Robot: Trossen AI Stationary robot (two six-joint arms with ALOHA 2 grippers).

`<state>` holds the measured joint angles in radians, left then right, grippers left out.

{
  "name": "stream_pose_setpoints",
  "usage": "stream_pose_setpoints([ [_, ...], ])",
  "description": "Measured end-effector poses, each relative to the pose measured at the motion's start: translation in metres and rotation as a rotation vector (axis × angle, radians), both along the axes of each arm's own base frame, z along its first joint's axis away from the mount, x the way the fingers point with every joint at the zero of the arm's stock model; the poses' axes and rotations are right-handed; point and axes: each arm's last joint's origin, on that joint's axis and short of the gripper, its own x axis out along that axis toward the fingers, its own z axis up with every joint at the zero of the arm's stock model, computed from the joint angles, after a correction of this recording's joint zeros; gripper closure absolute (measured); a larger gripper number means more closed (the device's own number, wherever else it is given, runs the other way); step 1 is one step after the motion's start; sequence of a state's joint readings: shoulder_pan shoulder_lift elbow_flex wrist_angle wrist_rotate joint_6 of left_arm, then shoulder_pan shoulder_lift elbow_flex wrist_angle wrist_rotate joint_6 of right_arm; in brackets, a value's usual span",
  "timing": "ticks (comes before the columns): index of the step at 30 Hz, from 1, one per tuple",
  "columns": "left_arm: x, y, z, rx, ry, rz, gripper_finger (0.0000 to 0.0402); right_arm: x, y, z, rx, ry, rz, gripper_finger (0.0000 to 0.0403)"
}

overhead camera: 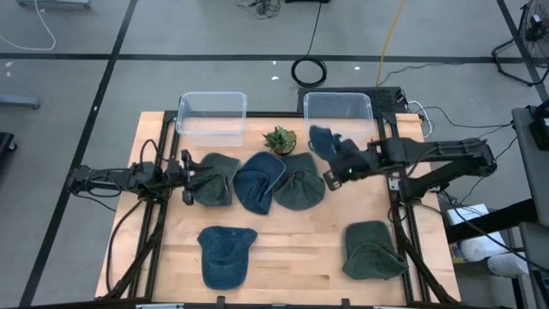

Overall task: Pick & Place hat
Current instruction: Put the top right blue cap into the left transparent bin

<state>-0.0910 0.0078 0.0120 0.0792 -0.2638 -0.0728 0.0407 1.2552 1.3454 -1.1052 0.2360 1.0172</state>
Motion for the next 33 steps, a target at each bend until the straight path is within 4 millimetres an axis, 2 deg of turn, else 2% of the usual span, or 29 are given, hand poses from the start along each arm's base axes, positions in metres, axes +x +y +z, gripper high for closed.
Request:
stream_pose_setpoints([
  [7,0.000,0.000,0.001,-0.098,-0.032,-0.009,0.0215,0.014,-0.019,0.020,-0.096,-0.178,0.060,0.0403],
  [15,-0.002,0.000,0.014,-0.134,-0.167,-0.019,0.0215,0.027,-0.033,0.035,-0.177,-0.358,0.091,0.0403],
  [25,-0.008,0.001,0.032,-0.188,-0.370,-0.040,0.0215,0.037,-0.043,0.051,-0.218,-0.541,0.246,0.0403],
  [33,-0.014,0.001,0.042,-0.213,-0.498,-0.055,0.0215,0.040,-0.059,0.066,-0.284,-0.703,0.397,0.0403],
])
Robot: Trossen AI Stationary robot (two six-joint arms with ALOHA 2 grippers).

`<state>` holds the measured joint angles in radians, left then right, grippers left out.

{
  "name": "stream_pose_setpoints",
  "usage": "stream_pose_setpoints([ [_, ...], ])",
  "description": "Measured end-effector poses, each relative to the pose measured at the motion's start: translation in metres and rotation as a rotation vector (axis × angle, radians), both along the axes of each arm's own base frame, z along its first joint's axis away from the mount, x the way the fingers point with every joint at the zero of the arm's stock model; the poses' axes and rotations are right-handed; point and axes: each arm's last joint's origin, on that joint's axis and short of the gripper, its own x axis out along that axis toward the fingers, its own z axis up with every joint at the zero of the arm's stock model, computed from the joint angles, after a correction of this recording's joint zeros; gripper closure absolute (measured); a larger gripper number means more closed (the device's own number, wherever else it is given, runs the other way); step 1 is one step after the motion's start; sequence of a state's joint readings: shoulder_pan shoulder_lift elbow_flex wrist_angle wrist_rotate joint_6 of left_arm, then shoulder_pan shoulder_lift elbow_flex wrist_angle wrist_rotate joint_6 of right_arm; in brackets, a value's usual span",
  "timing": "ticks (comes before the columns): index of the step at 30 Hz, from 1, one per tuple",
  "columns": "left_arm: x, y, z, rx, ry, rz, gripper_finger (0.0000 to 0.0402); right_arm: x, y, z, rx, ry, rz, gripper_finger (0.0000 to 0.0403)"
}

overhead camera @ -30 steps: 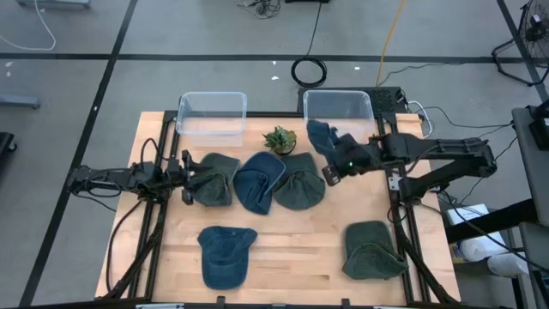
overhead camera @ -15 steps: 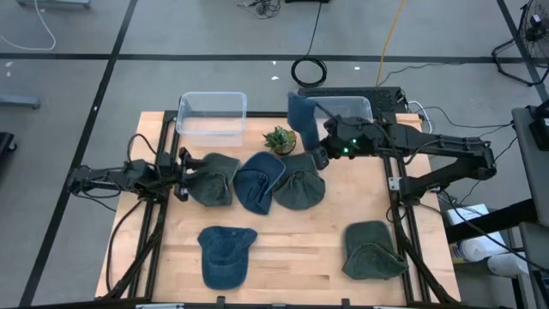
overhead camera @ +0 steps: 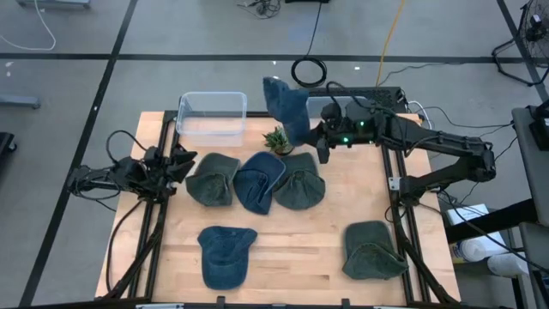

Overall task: Pick & Place hat
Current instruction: Put the top right blue cap into the left transparent bin

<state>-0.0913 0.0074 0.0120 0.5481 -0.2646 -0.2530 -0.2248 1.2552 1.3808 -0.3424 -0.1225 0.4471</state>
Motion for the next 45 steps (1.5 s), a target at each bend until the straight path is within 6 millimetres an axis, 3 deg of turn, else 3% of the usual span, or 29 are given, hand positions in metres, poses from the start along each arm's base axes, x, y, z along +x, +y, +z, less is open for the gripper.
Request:
stream_pose_setpoints([
  [7,-0.003,0.000,0.004,-0.009,-0.053,-0.002,0.0215,0.003,-0.015,0.013,-0.063,-0.154,0.096,0.0403],
  [16,-0.003,0.000,0.005,-0.071,-0.072,-0.042,0.0215,0.026,-0.021,0.019,-0.090,-0.357,0.255,0.0403],
  [29,-0.004,0.001,0.008,-0.105,-0.080,-0.039,0.0215,0.062,-0.024,0.012,0.069,-0.561,0.562,0.0403],
  [39,-0.021,0.005,0.054,-0.004,0.040,0.108,0.0215,0.066,-0.023,0.007,0.145,-0.526,0.678,0.0403],
  [45,-0.033,0.006,0.095,0.026,0.065,0.143,0.0215,0.065,-0.020,0.006,0.187,-0.487,0.766,0.0403],
])
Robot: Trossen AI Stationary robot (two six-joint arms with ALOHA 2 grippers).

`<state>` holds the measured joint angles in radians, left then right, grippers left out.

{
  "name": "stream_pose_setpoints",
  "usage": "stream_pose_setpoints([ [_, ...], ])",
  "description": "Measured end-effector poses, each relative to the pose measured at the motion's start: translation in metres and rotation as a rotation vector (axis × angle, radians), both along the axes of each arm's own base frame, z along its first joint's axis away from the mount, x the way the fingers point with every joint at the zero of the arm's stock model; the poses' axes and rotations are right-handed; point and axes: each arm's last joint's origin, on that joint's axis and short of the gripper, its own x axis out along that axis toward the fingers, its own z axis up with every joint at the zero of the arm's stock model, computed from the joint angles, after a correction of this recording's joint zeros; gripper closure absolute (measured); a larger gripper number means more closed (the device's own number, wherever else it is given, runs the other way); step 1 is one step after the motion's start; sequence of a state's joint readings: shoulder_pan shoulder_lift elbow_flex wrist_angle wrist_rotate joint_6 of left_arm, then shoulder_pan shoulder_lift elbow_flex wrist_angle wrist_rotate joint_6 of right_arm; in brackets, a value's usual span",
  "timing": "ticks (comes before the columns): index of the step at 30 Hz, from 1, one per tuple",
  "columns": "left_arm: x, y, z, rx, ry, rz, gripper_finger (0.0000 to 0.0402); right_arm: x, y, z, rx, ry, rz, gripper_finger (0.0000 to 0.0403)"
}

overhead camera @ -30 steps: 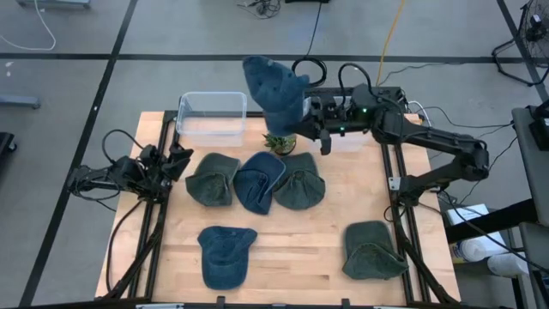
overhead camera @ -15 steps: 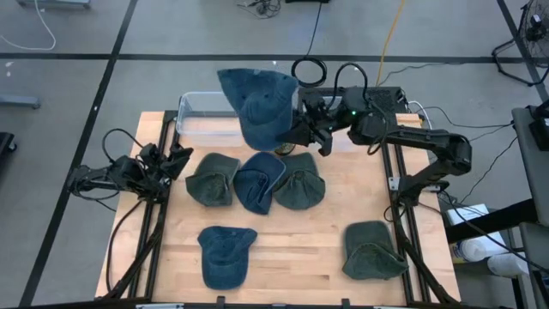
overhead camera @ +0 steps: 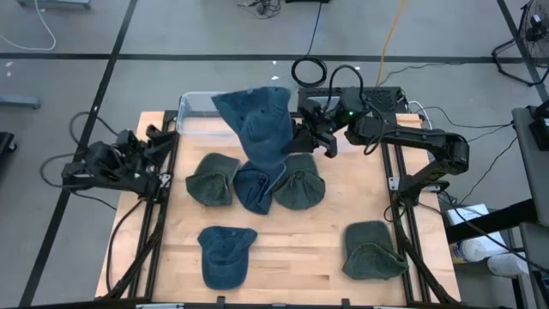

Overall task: Pick & Place hat
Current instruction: Put the top right blue cap into the left transparent bin

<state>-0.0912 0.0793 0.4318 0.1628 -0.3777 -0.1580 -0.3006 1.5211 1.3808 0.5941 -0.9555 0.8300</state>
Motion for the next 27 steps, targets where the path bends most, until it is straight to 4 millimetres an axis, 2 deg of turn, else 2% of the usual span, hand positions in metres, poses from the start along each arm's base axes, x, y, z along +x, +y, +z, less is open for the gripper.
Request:
stream_pose_setpoints([
  [5,0.002,0.000,0.038,0.020,0.026,0.022,0.0215,-0.001,0.002,-0.001,0.004,0.033,0.076,0.0403],
  [12,0.019,-0.002,0.087,0.028,0.107,0.018,0.0215,-0.002,0.006,-0.002,0.007,0.079,0.172,0.0403],
  [20,0.044,-0.004,0.131,0.038,0.221,0.015,0.0215,-0.001,0.017,-0.003,-0.008,0.107,0.272,0.0403],
  [27,0.068,-0.008,0.161,0.046,0.331,-0.059,0.0215,-0.001,0.024,-0.004,-0.025,0.106,0.311,0.0403],
])
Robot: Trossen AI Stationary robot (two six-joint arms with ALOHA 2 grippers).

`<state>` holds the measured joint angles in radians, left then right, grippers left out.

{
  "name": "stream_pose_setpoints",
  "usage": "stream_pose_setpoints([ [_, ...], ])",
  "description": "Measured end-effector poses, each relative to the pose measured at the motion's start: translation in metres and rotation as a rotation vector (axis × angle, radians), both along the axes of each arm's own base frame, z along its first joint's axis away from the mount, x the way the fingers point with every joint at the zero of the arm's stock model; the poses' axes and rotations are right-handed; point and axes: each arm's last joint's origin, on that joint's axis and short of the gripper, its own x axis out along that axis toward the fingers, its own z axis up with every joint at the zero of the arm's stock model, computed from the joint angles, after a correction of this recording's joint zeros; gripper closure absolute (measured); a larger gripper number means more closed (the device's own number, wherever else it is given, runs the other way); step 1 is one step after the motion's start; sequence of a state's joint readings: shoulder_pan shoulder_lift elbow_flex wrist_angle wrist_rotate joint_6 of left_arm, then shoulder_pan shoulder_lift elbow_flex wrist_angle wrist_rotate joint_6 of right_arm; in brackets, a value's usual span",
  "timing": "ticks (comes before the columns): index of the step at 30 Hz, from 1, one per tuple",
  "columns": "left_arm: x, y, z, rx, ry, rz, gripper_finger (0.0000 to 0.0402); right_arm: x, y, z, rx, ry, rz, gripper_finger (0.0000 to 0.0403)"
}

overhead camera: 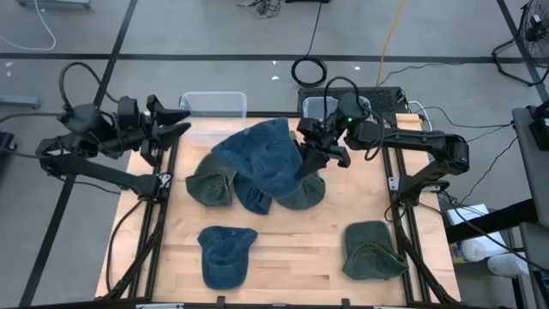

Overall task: Pick & Place hat
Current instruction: Put the top right blue cap into the left transparent bin

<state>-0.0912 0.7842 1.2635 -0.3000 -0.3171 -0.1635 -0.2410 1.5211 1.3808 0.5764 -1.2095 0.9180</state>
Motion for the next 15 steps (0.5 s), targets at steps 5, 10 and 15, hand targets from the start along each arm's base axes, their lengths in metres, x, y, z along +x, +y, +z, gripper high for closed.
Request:
stream_pose_setpoints([
  [5,0.019,-0.004,0.016,-0.002,0.036,-0.067,0.0215,0.001,0.003,-0.001,-0.016,-0.011,0.011,0.0403],
  [10,0.041,-0.008,0.029,-0.025,0.040,-0.141,0.0215,0.001,0.004,-0.003,-0.022,0.005,0.027,0.0403],
  [15,0.064,-0.011,0.037,-0.025,0.056,-0.202,0.0215,0.001,0.005,-0.003,-0.025,0.002,0.032,0.0403],
])
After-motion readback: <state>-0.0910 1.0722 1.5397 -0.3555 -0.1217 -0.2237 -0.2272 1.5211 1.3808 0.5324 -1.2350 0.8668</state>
